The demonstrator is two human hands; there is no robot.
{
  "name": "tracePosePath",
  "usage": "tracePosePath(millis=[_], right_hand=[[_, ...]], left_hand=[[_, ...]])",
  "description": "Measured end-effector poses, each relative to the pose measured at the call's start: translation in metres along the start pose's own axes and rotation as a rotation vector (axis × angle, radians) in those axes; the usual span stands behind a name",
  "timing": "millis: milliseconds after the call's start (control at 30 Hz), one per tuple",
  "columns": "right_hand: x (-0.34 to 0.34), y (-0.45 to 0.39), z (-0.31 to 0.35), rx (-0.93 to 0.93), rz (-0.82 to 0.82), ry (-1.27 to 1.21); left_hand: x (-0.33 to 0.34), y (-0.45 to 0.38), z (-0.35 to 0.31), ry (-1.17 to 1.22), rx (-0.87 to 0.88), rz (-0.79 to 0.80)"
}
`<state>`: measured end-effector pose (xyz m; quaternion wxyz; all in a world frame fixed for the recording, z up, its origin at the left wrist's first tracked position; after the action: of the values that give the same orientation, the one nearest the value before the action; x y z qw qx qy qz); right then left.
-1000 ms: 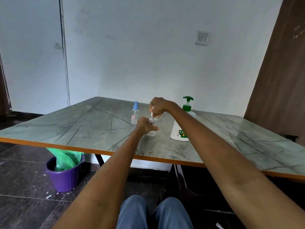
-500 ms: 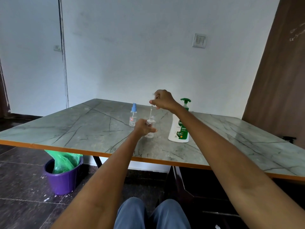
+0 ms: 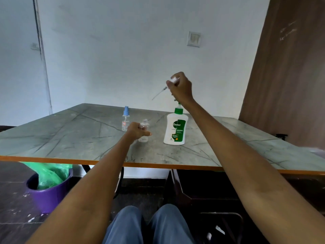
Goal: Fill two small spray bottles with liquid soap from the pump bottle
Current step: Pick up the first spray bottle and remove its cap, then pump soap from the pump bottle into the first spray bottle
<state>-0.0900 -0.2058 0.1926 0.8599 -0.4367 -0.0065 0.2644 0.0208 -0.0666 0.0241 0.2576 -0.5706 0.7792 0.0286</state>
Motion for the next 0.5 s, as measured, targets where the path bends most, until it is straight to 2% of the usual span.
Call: tracePosePath(millis=[100, 200, 367, 500], right_hand=[[-0.042, -0.001, -0.028, 0.067, -0.199, -0.079], [-0.076, 0.012, -0.066, 0.162, -0.279, -0.009], [-0.108, 0.049, -0.152, 0.349, -0.220, 0.259], [-0.116, 0.075, -0.198, 0.427, -0.078, 0.416]], left_hand=[[0.001, 0.000, 0.001, 0.001, -0.001, -0.021], [0.003, -0.001, 0.003, 0.024, -0.015, -0.018], [0.007, -0.002, 0.003, 0.009, -0.004, -0.021], [0.007, -0.002, 0.003, 0.007, 0.003, -0.032]])
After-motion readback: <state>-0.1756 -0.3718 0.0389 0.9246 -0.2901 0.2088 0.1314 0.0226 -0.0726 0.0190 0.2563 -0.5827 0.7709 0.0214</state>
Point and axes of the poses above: each hand's wrist, its own y-axis away from the middle knuckle, its own x-axis out of the palm, z = x × y, the point moved 7 cm from there along -y, towards the middle knuckle, and after that the axes turned 4 degrees about -z, right-handed, at the moved point
